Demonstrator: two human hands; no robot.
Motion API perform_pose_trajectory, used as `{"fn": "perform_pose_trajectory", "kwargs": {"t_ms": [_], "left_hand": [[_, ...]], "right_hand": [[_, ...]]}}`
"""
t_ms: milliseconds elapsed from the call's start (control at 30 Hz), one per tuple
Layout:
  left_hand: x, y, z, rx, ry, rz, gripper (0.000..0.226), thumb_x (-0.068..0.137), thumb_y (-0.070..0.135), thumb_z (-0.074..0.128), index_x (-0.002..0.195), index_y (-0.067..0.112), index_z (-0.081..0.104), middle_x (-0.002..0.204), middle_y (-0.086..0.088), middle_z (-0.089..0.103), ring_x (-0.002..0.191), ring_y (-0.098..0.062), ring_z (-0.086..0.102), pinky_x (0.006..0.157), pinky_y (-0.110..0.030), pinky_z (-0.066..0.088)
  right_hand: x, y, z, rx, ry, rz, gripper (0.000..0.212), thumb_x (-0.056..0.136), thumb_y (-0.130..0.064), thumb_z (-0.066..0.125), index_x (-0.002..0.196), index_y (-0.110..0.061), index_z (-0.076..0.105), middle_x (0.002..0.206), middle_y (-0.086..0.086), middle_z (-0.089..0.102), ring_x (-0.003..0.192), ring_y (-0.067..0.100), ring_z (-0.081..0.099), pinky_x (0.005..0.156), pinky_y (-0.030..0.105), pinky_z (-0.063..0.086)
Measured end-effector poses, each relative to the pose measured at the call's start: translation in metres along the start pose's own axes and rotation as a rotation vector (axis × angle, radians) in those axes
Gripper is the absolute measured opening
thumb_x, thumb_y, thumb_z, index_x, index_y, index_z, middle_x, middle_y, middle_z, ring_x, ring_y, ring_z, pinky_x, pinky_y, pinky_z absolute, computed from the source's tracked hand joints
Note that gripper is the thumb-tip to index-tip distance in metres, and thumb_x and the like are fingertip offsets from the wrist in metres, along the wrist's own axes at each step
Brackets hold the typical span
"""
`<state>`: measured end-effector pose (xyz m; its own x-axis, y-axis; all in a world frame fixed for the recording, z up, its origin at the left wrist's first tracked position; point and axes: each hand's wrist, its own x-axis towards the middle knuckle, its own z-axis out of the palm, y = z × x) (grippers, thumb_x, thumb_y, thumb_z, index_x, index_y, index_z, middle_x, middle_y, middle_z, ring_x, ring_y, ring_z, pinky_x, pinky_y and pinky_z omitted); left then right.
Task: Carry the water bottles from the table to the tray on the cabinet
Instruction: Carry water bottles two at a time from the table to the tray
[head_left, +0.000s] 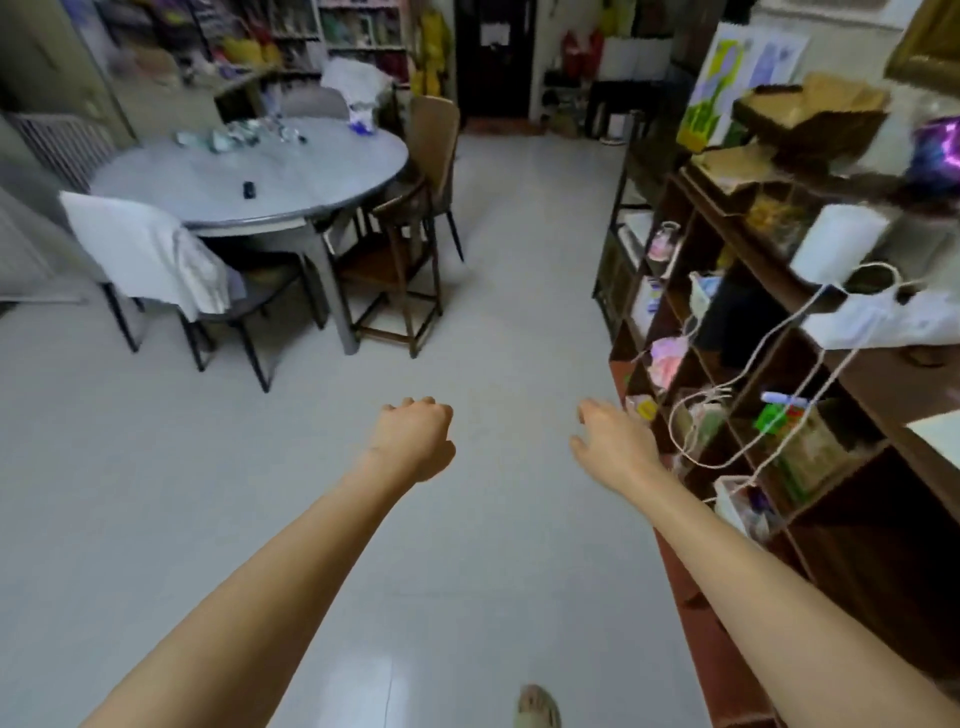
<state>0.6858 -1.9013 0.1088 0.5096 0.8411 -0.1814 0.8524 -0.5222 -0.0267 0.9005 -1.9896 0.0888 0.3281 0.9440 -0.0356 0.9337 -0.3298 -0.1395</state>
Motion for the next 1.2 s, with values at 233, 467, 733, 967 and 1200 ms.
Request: {"fn": "perform_pose_trajectory", "kwargs": {"t_ms": [233, 467, 733, 967, 1200], "left_hand": [[0.095, -0.108, -0.001, -0.04, 0.035, -0.215, 0.033, 0.092, 0.026, 0.052, 0.122, 0.013, 0.057, 0.121, -0.008, 0.059, 0.112, -0.029, 0.054, 0.093, -0.038, 0.042], [0.189, -0.2, -0.027, -0.077, 0.006, -0.431, 0.038, 0.094, 0.031, 0.051, 0.128, 0.015, 0.054, 0.126, -0.007, 0.057, 0.117, -0.029, 0.053, 0.097, -0.038, 0.042], [0.29, -0.324, -0.025, -0.108, -0.031, -0.558, 0.037, 0.094, 0.031, 0.052, 0.126, 0.014, 0.054, 0.124, -0.007, 0.058, 0.114, -0.028, 0.054, 0.096, -0.038, 0.042], [0.377, -0.455, -0.03, -0.17, -0.002, -0.617, 0.036, 0.094, 0.03, 0.051, 0.126, 0.013, 0.055, 0.125, -0.008, 0.057, 0.114, -0.029, 0.054, 0.092, -0.038, 0.042], [0.413, -0.582, -0.027, -0.221, -0.057, -0.768, 0.04, 0.095, 0.032, 0.051, 0.13, 0.014, 0.052, 0.129, -0.008, 0.054, 0.119, -0.029, 0.051, 0.096, -0.04, 0.041]], "right_hand": [[0.164, -0.101, 0.02, 0.032, -0.037, -0.242, 0.033, 0.095, -0.028, 0.049, 0.123, -0.01, 0.048, 0.127, 0.012, 0.054, 0.115, 0.03, 0.055, 0.086, 0.034, 0.044], [0.319, -0.185, 0.018, 0.019, -0.094, -0.461, 0.03, 0.094, -0.026, 0.048, 0.121, -0.011, 0.048, 0.125, 0.01, 0.055, 0.114, 0.029, 0.053, 0.086, 0.035, 0.042], [0.464, -0.292, 0.041, -0.027, -0.121, -0.626, 0.031, 0.095, -0.026, 0.047, 0.123, -0.012, 0.047, 0.125, 0.009, 0.055, 0.113, 0.029, 0.054, 0.083, 0.033, 0.042], [0.585, -0.405, 0.056, -0.047, -0.162, -0.666, 0.031, 0.094, -0.029, 0.049, 0.121, -0.014, 0.049, 0.124, 0.007, 0.056, 0.11, 0.028, 0.056, 0.08, 0.035, 0.046], [0.687, -0.547, 0.078, -0.079, -0.219, -0.804, 0.033, 0.094, -0.031, 0.051, 0.123, -0.014, 0.049, 0.125, 0.008, 0.055, 0.113, 0.029, 0.055, 0.084, 0.036, 0.046]]}}
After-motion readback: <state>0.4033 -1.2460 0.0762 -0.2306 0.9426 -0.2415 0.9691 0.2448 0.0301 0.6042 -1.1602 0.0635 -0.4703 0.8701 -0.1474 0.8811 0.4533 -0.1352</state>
